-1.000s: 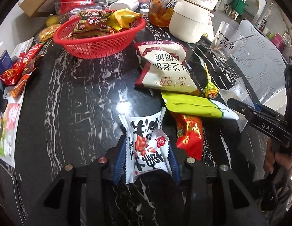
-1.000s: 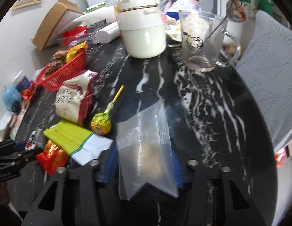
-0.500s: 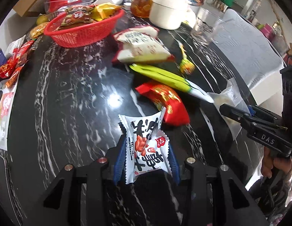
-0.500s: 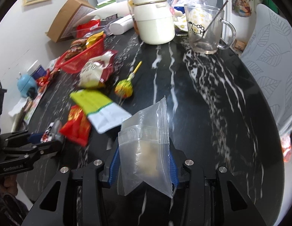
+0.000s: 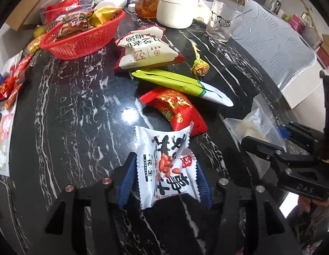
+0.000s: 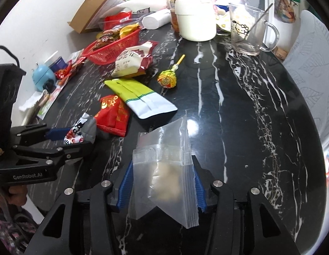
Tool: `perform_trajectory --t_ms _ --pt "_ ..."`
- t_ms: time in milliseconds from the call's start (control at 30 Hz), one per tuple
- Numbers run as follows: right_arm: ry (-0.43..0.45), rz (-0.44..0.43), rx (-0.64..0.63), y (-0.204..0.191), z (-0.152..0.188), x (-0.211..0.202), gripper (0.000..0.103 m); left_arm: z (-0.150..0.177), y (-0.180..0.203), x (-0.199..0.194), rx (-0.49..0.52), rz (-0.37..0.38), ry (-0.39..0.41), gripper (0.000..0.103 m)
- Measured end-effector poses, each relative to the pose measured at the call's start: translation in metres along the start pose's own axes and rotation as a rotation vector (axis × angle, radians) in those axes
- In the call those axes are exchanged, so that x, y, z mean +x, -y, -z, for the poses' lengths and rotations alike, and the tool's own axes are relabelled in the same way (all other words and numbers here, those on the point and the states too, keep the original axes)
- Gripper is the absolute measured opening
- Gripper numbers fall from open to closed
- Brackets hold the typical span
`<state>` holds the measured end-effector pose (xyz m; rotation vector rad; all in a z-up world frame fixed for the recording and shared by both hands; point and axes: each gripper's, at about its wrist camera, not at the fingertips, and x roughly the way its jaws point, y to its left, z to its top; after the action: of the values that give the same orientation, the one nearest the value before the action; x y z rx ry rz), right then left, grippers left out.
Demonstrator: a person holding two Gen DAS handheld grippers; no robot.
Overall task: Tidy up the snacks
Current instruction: 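Lift both packets and carry them over the red mesh basket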
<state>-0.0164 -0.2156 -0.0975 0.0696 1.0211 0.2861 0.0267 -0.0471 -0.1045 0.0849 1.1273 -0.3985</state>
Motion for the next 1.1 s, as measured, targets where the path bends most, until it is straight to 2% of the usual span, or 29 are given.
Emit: perform_trajectory --t_ms 100,267,300,367,400,433,467,500,767,1100 --pt "-0.002 0.019 -0.016 -0.003 0.0 0.001 0.053 0.003 0.003 0.001 0.022 -0.031 0.002 0.071" --pt "-0.002 0.06 -0.04 -0.006 0.001 0.002 0.058 0.005 0.002 0.0 0.024 -0.035 0.033 0.071" --pt "-0.001 0.064 -0.042 -0.007 0.002 0.002 0.058 0.005 0.001 -0.002 0.014 -0.027 0.039 0.07" --pt "0.002 0.072 -0.048 -0.009 0.002 0.002 0.058 0.007 -0.002 -0.006 -0.002 -0.038 0.048 0.046" --pt "0.004 0.073 -0.053 -0.009 0.002 0.003 0.056 0.008 -0.004 -0.009 -0.013 -0.029 0.046 0.042" --pt "0.008 0.06 -0.058 -0.01 0.003 0.002 0.045 0.007 -0.006 -0.011 -0.027 -0.001 0.043 0.039" --pt "0.009 0.031 -0.061 -0.011 0.003 0.002 0.04 0.007 -0.008 -0.011 -0.038 0.02 0.042 0.038" --pt "0.007 0.004 -0.055 -0.011 0.003 0.002 0.04 0.008 -0.009 -0.013 -0.046 0.031 0.045 0.036" --pt "0.014 -0.056 -0.055 -0.02 0.0 -0.001 0.038 0.013 -0.01 -0.023 -0.052 0.062 0.06 0.033" --pt "0.029 -0.124 -0.085 -0.034 -0.011 -0.006 0.038 0.008 -0.018 -0.045 -0.07 0.073 0.119 0.033"
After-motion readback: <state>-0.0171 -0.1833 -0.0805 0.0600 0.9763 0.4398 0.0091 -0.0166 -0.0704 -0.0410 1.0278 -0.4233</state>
